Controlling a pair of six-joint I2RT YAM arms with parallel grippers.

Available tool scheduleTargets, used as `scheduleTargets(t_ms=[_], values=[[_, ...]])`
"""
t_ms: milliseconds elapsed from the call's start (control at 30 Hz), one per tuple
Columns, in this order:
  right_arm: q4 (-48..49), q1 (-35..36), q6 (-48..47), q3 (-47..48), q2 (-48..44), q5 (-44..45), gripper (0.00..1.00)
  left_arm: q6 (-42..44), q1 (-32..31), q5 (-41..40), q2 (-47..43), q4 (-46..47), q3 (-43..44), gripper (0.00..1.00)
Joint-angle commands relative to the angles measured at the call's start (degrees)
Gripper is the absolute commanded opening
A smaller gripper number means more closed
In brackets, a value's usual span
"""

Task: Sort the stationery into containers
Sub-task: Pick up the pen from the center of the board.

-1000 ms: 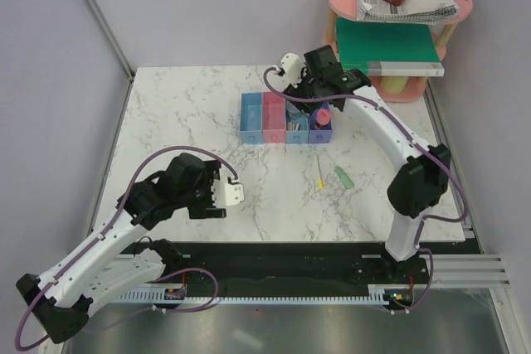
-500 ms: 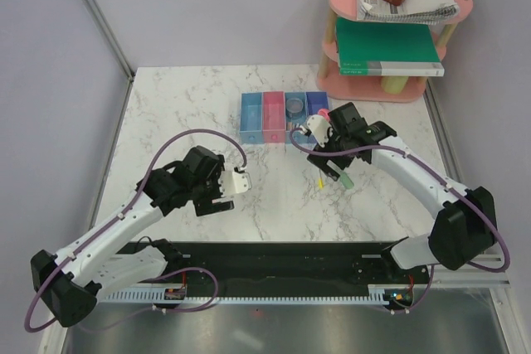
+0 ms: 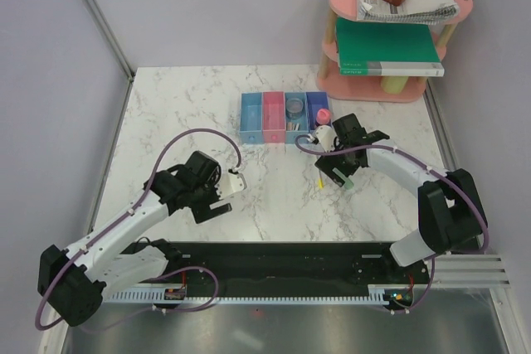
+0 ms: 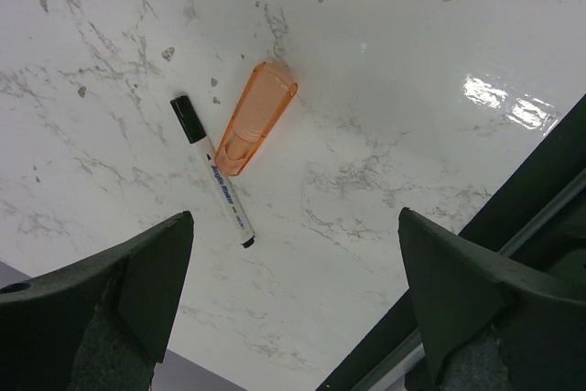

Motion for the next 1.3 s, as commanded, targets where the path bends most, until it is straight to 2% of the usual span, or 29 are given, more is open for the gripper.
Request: scheduleTargets(t_ms=[0, 333, 500, 533, 633, 733, 867, 1033, 1167, 1267], values=[[5.1, -0.8, 0.2, -1.8, 2.9, 0.7, 0.89, -6.7, 2.9, 2.7, 4.4, 2.3, 3.2, 1.0], [8.8, -3.5, 0.4, -5.3, 6.1, 0.3, 0.78, -9.6, 9.3, 7.1, 8.2, 3.5, 6.2, 1.0], [8.6, -4.5, 0.5, -6.1, 7.1, -0.8, 0.57, -10.6, 9.9, 8.0, 7.6, 3.4, 6.1, 1.0], [8.2, -4.7, 0.5, -6.2, 7.3, -0.9, 0.49, -10.6, 9.9, 8.2, 7.5, 3.3, 6.2, 1.0], [7.2, -4.7, 0.5, -5.8, 7.8, -1.7, 0.34, -11.4, 9.9, 9.2, 7.4, 1.8, 7.1, 1.0], [6.3, -4.9, 0.7, -5.4, 7.7, -2.7, 0.26, -13.6, 10.0, 10.0, 8.3, -0.1, 8.3, 1.0], [4.5, -4.8, 1.4, -4.5, 6.3, -4.2, 0.22, -16.6, 10.0, 10.7, 10.1, -2.5, 10.0, 1.0], [-1.1, -4.8, 1.5, -1.0, -0.2, -8.1, 0.23, -18.3, 10.0, 11.6, 12.3, -4.8, 11.8, 1.0], [-6.0, -4.7, -0.1, 6.7, -4.6, -13.2, 0.24, -20.5, 10.1, 9.3, 15.0, -5.9, 14.1, 1.0], [-8.5, -4.6, -0.8, 13.2, -5.9, -16.1, 0.24, -21.7, 10.4, 11.1, 17.8, -7.2, 16.4, 1.0]])
